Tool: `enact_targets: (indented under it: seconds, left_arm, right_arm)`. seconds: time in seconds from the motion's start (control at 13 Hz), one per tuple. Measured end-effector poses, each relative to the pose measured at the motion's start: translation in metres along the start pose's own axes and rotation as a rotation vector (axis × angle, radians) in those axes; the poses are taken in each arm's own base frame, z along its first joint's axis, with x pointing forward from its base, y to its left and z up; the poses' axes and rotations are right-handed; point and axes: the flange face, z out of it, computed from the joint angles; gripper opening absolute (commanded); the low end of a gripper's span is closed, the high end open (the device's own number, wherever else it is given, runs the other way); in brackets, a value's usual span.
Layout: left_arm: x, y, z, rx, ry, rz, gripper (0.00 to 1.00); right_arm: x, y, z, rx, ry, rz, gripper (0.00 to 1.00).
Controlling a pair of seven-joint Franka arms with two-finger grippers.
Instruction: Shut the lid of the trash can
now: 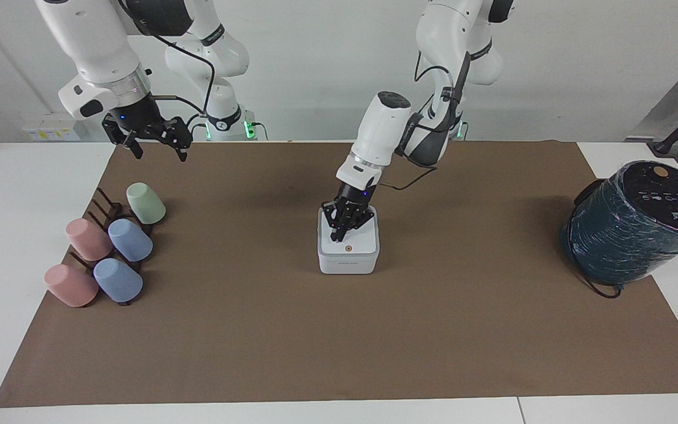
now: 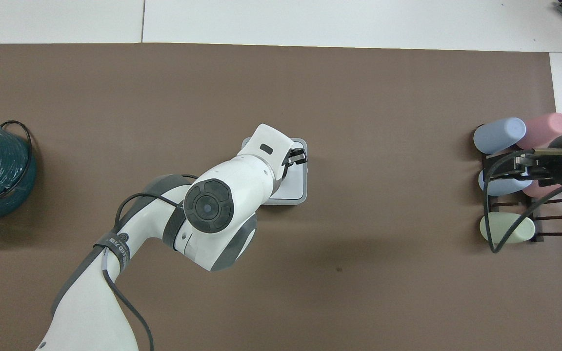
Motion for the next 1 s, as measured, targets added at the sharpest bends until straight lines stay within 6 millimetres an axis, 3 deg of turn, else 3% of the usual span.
enact_targets:
  seconds: [0.23,0.54,0.69,0.77,0.85,1.0]
  left_arm:
    - [0.005,0.003,0.002,0.003,-0.004,-0.004,0.24]
    - [0.027,0.008,-0.012,0.125,-0.12,-0.022,0.42]
    - [0.044,0.013,-0.034,0.19,-0.181,-0.032,0.53]
    - [0.054,0.012,-0.046,0.21,-0.196,-0.042,0.65]
    - [0.066,0.007,-0.06,0.229,-0.205,-0.057,0.72]
    - [0.091,-0.016,-0.093,0.272,-0.23,-0.066,0.78]
  right_arm:
    - [0.0,0.0,0.0,0.0,0.0,0.0,1.0]
    - [0.0,0.0,0.0,0.0,0.0,0.0,1.0]
    - [0.0,0.0,0.0,0.0,0.0,0.0,1.0]
    - [0.0,0.0,0.0,0.0,0.0,0.0,1.0]
    - [0.0,0.0,0.0,0.0,0.0,0.0,1.0]
    - [0.0,0.0,0.0,0.0,0.0,0.0,1.0]
